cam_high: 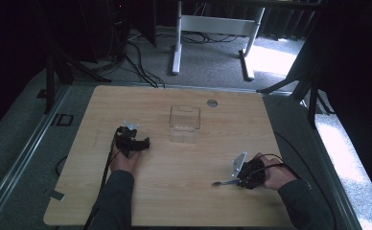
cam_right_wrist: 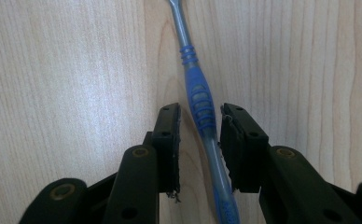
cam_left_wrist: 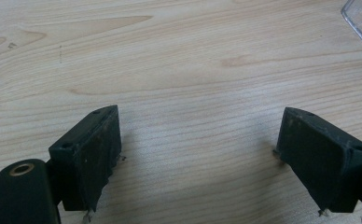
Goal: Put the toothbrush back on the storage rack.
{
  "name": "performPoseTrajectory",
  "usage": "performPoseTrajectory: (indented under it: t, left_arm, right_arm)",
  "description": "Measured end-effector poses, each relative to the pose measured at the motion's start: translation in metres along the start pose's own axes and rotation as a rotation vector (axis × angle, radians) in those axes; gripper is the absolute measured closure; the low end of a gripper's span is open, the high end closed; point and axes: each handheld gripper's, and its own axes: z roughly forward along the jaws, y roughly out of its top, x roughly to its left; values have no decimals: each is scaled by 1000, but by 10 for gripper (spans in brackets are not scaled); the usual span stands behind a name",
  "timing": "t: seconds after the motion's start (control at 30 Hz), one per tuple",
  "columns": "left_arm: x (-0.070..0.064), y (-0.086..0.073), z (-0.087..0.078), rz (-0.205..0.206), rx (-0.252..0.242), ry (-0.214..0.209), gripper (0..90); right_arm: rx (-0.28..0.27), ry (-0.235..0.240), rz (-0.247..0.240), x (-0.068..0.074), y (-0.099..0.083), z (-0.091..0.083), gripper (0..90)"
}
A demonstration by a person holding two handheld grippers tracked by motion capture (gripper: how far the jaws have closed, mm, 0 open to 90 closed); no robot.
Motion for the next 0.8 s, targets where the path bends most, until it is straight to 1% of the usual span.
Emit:
performPoseTrajectory:
  t: [0.37, 0.6, 0.8]
  left_arm:
    - [0, 0, 0, 0, 0, 0, 139]
    - [0, 0, 0, 0, 0, 0, 139]
    - [0, 0, 0, 0, 0, 0, 139]
  right_arm:
    - [21, 15, -22, -1, 6, 3, 689]
    - [26, 19, -22, -2, 7, 4, 703]
    - [41, 23, -29, -3, 8, 6, 712]
